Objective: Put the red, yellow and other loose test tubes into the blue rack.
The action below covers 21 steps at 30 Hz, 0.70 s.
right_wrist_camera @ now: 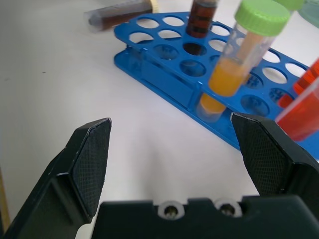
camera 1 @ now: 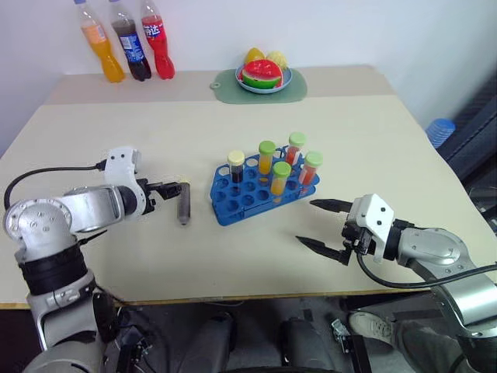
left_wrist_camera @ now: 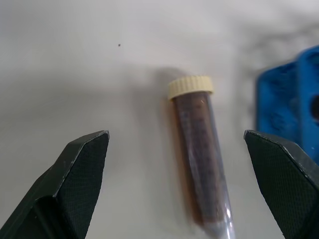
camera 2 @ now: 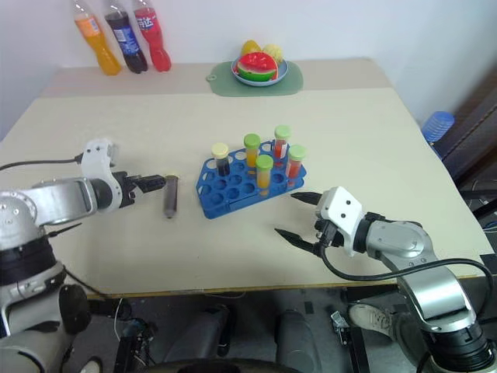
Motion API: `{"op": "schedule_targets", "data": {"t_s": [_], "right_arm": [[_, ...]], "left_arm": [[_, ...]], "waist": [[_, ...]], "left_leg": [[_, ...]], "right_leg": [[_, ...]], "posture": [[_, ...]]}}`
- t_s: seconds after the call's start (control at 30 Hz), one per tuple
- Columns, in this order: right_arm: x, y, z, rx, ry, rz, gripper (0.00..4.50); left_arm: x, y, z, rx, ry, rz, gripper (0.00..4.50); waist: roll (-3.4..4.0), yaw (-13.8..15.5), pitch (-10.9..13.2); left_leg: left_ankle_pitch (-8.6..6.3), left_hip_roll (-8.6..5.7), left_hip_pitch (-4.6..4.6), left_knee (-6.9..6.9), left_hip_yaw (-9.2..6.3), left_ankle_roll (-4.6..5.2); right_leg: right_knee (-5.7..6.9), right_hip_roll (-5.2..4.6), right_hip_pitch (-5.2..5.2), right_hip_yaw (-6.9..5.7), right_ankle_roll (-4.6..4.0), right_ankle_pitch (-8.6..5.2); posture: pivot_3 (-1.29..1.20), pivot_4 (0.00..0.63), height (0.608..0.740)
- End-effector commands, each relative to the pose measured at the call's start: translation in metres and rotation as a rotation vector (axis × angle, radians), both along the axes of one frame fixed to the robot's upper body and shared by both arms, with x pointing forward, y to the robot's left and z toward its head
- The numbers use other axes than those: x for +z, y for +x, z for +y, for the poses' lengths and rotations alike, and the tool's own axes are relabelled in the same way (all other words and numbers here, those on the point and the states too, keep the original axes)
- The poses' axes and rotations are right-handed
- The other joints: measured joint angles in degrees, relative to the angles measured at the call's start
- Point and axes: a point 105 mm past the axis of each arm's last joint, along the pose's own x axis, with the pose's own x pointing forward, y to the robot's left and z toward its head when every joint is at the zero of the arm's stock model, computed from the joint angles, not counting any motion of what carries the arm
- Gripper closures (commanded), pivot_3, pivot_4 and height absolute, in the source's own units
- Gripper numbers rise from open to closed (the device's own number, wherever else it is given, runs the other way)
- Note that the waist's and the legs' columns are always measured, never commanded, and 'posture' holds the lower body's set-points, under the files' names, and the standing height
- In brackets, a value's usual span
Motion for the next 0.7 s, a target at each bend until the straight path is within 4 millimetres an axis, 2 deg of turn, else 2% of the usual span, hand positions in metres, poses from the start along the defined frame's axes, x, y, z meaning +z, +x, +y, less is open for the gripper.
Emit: {"op": "schedule_targets", "data": {"t_s": [0.03, 0.23, 0.33, 0.5, 0.53, 0.63, 0.7], "right_arm": [[0.015, -0.004, 0.006, 0.005, 0.025, -0.061, 0.26], [0.015, -0.009, 0.006, -0.035, 0.038, -0.067, 0.26], [0.014, -0.01, 0.006, -0.052, 0.042, -0.067, 0.21], [0.011, -0.013, 0.003, -0.095, 0.051, -0.067, 0.21], [0.011, -0.013, 0.002, -0.104, 0.054, -0.067, 0.21], [0.009, -0.014, 0.001, -0.128, 0.06, -0.071, 0.21], [0.009, -0.014, 0.0, -0.143, 0.072, -0.076, 0.21]], "left_arm": [[-0.001, 0.009, -0.007, -0.011, 0.006, 0.06, 0.0], [-0.015, 0.025, -0.022, -0.001, 0.056, 0.201, 0.0], [-0.02, 0.027, -0.026, -0.014, 0.077, 0.239, 0.86], [-0.028, 0.028, -0.03, -0.032, 0.105, 0.278, 3.47], [-0.028, 0.027, -0.029, -0.035, 0.113, 0.268, 3.71], [-0.018, 0.027, -0.026, -0.055, 0.098, 0.16, 3.76], [-0.006, 0.025, -0.034, -0.133, -0.013, 0.027, 3.76]], "waist": [[-0.02, 0.2, 0.0], [-0.05, 0.4, 0.0], [-0.03, 0.3, 0.0], [-0.03, 0.3, 0.0], [-0.02, 0.3, 0.0], [-0.02, 0.2, 0.0], [0.01, -0.2, 0.0]], "left_leg": [[0.02, 0.0, 0.0, 0.0, 0.0, -0.03], [0.02, -0.03, -0.02, 0.04, 0.0, -0.02], [0.02, -0.06, -0.02, 0.04, 0.01, -0.04], [0.07, -0.05, -0.02, 0.03, 0.02, -0.11], [0.07, -0.05, -0.01, 0.03, 0.02, -0.11], [0.06, -0.05, -0.01, 0.03, 0.02, -0.11], [0.15, -0.03, -0.01, 0.0, 0.07, -0.25]], "right_leg": [[0.01, 0.0, -0.01, 0.01, 0.0, 0.0], [0.03, -0.01, 0.0, 0.02, 0.01, 0.0], [0.04, -0.02, 0.0, 0.02, 0.01, 0.01], [0.05, -0.02, -0.01, 0.03, 0.01, 0.01], [0.06, -0.02, -0.01, 0.03, 0.01, 0.01], [0.06, -0.02, 0.0, 0.03, 0.01, 0.01], [0.07, -0.02, -0.03, 0.07, 0.01, 0.0]], "posture": [[0.0, 0.15, 0.74], [0.0, 0.15, 0.74], [0.0, 0.15, 0.74], [0.0, 0.15, 0.74], [0.0, 0.15, 0.74], [0.0, 0.15, 0.74], [0.0, 0.15, 0.74]]}}
